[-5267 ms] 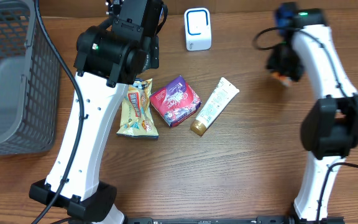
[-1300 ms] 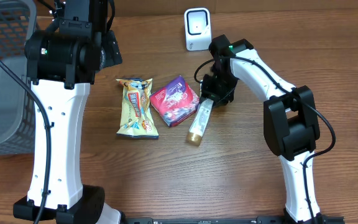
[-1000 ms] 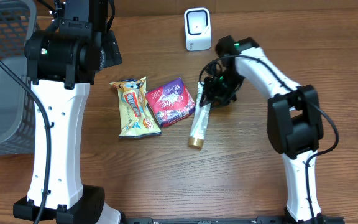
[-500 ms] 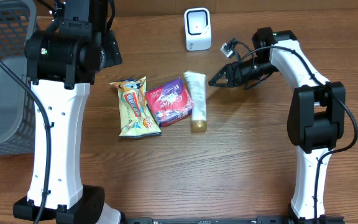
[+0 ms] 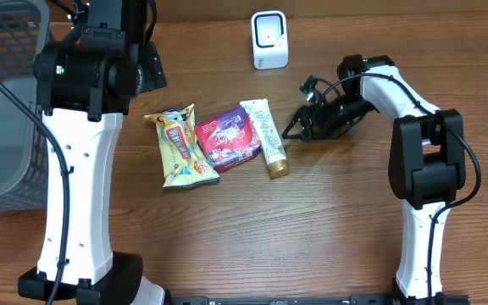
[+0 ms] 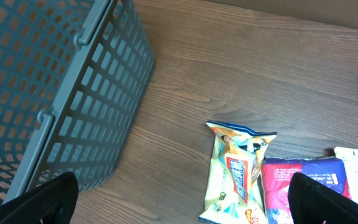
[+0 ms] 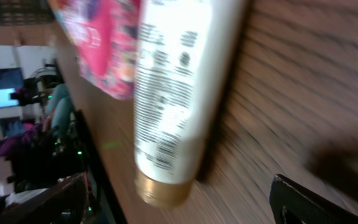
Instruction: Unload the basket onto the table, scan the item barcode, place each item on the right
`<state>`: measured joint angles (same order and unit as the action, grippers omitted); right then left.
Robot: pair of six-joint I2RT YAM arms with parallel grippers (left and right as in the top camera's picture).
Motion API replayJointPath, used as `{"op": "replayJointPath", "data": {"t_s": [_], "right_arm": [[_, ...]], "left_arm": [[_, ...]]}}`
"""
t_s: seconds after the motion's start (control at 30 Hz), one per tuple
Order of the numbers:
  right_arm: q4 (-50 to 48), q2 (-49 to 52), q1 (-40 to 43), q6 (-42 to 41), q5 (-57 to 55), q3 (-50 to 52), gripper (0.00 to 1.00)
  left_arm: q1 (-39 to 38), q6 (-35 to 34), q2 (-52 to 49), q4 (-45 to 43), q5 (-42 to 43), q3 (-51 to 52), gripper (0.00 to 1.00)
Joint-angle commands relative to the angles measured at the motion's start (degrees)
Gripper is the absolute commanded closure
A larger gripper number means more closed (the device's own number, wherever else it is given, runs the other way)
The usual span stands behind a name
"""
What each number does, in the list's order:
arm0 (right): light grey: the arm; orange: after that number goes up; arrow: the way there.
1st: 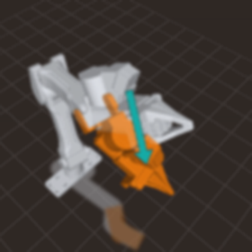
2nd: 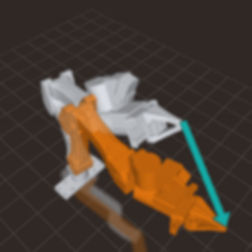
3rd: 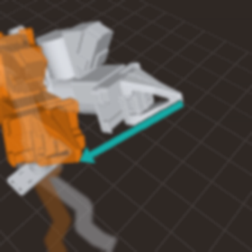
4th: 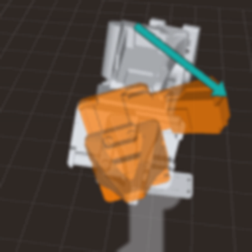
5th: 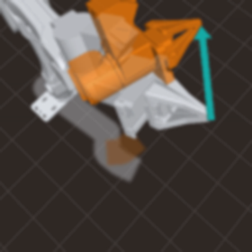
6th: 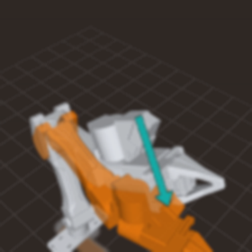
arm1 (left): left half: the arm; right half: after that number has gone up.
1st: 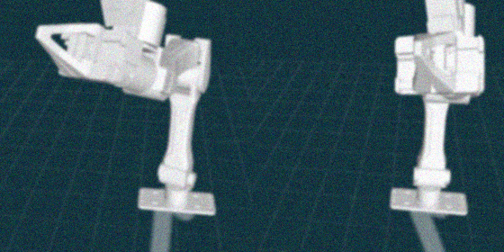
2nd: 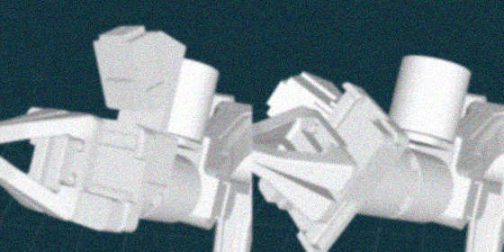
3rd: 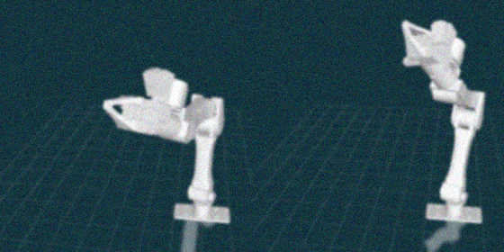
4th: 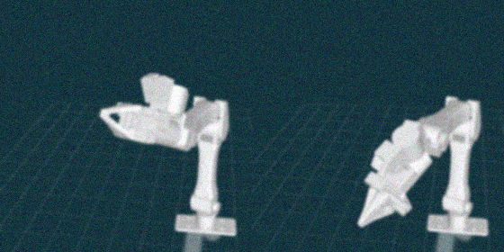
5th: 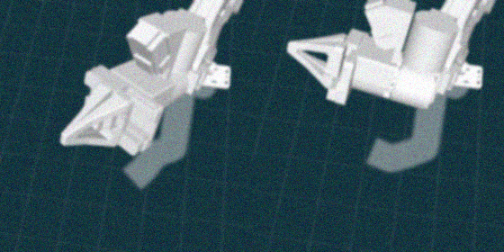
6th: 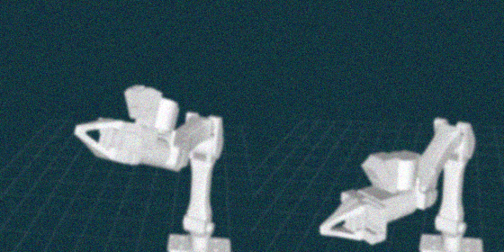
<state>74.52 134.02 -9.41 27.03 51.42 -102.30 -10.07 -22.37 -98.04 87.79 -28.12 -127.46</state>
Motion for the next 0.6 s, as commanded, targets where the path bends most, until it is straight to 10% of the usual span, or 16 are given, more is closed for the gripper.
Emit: {"op": "replayJointPath", "data": {"t_s": [0.0,0.57], "right_arm": [[1.0,0.0,-1.2,-4.6,-8.8,0.0,0.05],[-7.9,0.0,-12.7,-17.6,-26.2,0.0,0.00]], "left_arm": [[0.4,-0.8,1.0,0.1,-1.0,-0.5,0.00],[0.4,-0.9,1.0,0.9,-1.0,-0.5,0.00]]}}
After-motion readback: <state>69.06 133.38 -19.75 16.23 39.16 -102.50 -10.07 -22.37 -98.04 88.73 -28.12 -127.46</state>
